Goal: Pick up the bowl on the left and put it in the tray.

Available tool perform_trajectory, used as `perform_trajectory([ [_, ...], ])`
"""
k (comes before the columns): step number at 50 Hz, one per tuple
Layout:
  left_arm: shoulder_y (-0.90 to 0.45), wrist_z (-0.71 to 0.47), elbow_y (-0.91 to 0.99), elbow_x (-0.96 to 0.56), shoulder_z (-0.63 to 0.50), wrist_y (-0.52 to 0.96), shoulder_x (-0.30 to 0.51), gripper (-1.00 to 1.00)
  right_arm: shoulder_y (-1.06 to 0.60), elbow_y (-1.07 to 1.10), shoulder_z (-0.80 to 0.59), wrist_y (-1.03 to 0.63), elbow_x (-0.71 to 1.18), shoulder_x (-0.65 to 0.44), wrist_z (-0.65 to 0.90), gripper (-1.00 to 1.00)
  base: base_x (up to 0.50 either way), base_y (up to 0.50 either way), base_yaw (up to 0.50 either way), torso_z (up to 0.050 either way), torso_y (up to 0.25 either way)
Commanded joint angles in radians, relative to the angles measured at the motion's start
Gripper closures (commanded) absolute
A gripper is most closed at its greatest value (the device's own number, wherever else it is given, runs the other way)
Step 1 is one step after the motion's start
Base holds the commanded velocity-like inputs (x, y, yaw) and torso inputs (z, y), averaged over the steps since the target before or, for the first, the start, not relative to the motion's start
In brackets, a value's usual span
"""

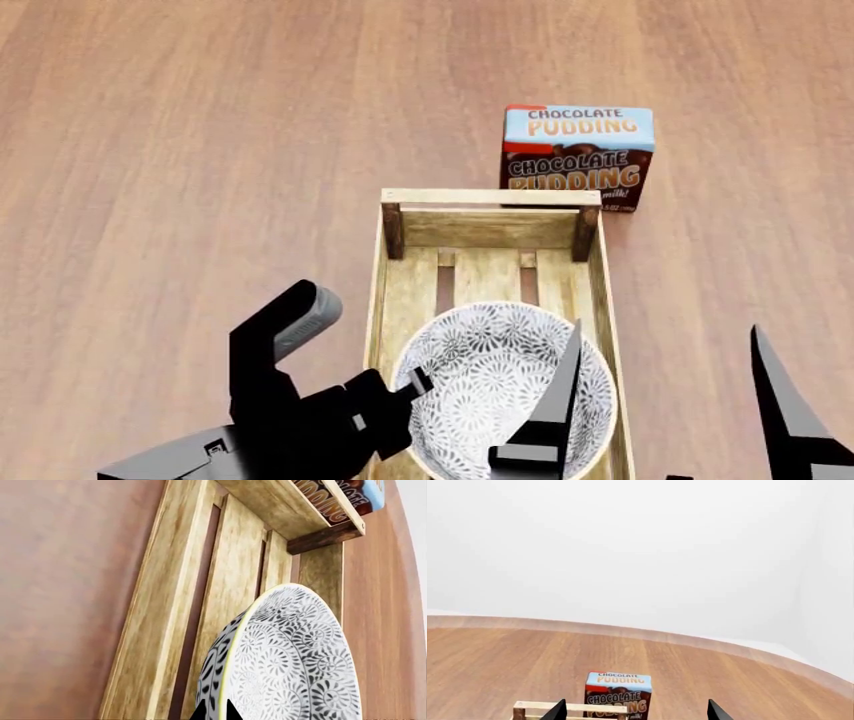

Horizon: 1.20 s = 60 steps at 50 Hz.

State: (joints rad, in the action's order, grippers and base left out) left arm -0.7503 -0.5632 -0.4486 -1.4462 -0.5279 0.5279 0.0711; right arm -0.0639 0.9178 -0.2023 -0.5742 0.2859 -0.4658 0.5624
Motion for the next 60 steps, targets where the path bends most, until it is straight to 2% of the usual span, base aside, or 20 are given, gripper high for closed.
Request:
perform_trajectory([
  [1, -0.006, 0.004, 0.003, -0.022, -0.009, -0.016, -0.003, 1.00, 0.001, 0.003, 0.002, 0.001, 0.005, -0.004, 0.004, -1.00, 0.00, 0.00, 0.00, 0.000, 0.000],
  [39, -0.016, 0.030, -0.018, -0.021, -0.061, -0.057, 0.001, 1.00, 0.000, 0.009, 0.004, 0.003, 0.019, -0.016, 0.018, -1.00, 0.00, 0.00, 0.00, 0.000, 0.000],
  [40, -0.017, 0.030, -0.017, -0.020, -0.063, -0.058, 0.001, -1.00, -0.001, 0.008, 0.003, 0.004, 0.019, -0.017, 0.018, -1.00, 0.00, 0.00, 0.00, 0.000, 0.000],
  [60, -0.029, 0.027, -0.012, -0.025, -0.084, -0.066, 0.008, -1.00, -0.001, 0.003, 0.000, 0.014, 0.023, -0.022, 0.022, -1.00, 0.00, 0.00, 0.00, 0.000, 0.000],
])
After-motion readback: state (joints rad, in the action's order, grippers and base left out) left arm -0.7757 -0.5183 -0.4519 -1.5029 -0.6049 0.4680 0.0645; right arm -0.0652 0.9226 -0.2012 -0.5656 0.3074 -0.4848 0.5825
